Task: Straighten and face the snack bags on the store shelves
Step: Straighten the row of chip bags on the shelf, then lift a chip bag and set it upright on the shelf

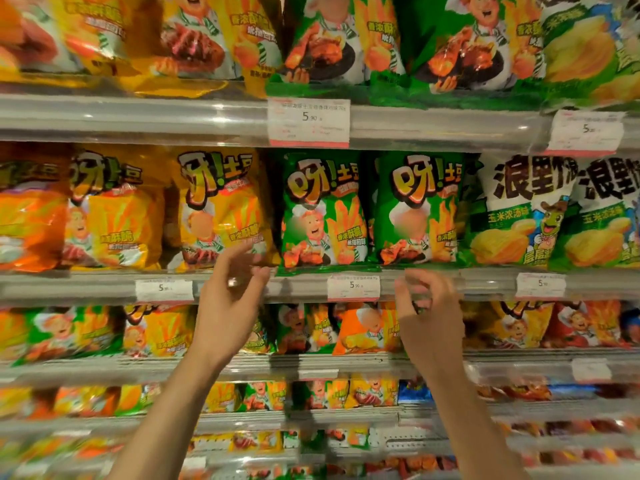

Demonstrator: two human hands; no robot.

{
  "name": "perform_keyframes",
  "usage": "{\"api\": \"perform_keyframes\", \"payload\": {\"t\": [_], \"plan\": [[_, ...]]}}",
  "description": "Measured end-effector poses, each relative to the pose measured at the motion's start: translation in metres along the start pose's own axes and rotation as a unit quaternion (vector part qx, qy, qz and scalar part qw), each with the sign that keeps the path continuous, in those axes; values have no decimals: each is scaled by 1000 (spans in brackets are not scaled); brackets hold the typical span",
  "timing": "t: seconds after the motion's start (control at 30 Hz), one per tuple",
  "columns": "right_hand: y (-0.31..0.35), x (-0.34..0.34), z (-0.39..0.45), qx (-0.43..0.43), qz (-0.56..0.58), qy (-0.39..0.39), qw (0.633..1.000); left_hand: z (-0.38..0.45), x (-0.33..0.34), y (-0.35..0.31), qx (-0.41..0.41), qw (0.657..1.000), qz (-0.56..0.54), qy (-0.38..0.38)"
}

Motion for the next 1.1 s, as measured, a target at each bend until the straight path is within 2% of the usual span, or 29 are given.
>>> {"api": "perform_keyframes", "payload": {"t": [0.07, 0.17, 0.3, 0.43, 0.73, 0.87, 1.1], "plan": [[7, 20, -20, 19, 28, 33, 999, -11, -26, 15, -19, 1000, -23, -7], [18, 60, -59, 1, 1, 108, 994, -28, -73, 43, -59, 997, -48, -8], [24, 126, -122, 131, 49, 170, 975, -48, -156, 87, -113, 991, -61, -28], [50, 193, -180, 177, 68, 192, 963, -64, -238, 122, -148, 985, -70, -56], [124, 320, -239, 183, 81, 251, 947, -75, -373, 176, -196, 974, -70, -93], [150, 364, -239, 145, 94, 271, 947, -68, -405, 196, -212, 968, -70, -117], [174, 447, -239, 145, 163, 319, 922, -41, -458, 204, -195, 971, -35, -136]]}}
Point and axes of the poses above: each hand's wrist, its own z-axis towards the middle knuckle, its own x-axis out of the palm, y = z × x, the point moved 8 cm from there along z, towards the middle knuckle, and after that the axes turned 2 degrees about -z, right-handed, at the moved point
